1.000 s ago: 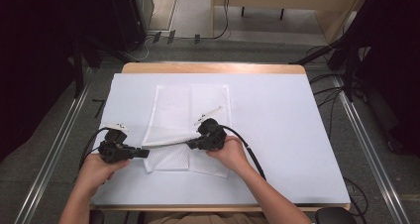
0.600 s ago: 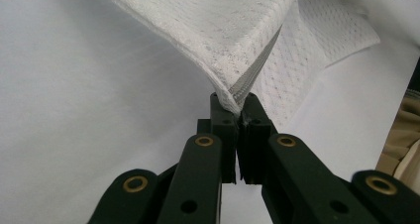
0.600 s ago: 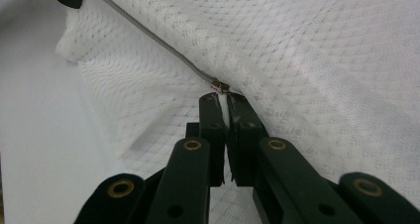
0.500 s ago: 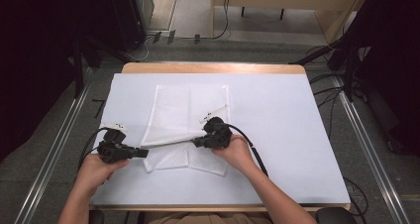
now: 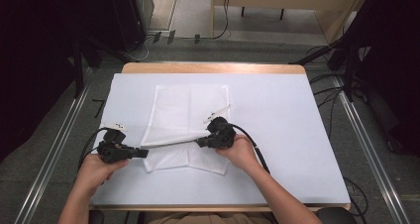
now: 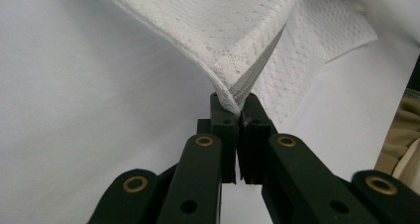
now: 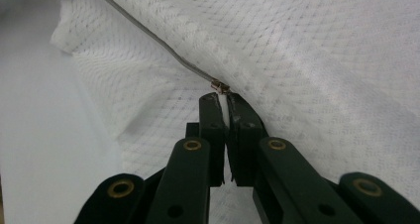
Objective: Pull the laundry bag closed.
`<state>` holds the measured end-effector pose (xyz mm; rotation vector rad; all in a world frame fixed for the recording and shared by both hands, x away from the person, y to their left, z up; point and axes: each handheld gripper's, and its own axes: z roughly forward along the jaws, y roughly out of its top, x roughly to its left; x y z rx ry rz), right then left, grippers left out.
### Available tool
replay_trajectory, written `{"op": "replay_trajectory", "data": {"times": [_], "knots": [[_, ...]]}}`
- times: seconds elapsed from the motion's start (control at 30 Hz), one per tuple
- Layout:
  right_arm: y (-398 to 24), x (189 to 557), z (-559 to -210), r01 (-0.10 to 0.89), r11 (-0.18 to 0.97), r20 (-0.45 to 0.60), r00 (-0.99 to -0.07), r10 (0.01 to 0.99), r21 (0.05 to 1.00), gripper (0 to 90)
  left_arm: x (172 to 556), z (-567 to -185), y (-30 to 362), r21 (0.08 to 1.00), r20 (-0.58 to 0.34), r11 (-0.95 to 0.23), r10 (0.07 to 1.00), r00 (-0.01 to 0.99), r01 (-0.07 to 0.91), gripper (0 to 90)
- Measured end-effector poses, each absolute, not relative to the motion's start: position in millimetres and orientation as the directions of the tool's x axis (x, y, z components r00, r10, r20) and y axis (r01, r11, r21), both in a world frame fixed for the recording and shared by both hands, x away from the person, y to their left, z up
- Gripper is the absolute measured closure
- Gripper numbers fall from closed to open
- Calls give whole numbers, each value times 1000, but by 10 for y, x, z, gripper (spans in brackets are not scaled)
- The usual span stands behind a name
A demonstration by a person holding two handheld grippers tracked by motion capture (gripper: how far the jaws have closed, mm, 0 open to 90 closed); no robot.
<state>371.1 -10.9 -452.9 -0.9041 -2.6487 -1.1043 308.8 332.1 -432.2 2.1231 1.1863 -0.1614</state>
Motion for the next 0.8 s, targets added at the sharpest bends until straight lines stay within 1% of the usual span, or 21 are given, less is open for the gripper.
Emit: {"op": "replay_trajectory", "data": {"times": [0.8], "knots": [[-368, 3723, -4549, 597, 538, 331, -792, 513, 596, 882, 3084, -4331, 3346, 503, -421, -339, 707, 568, 795, 881]]}}
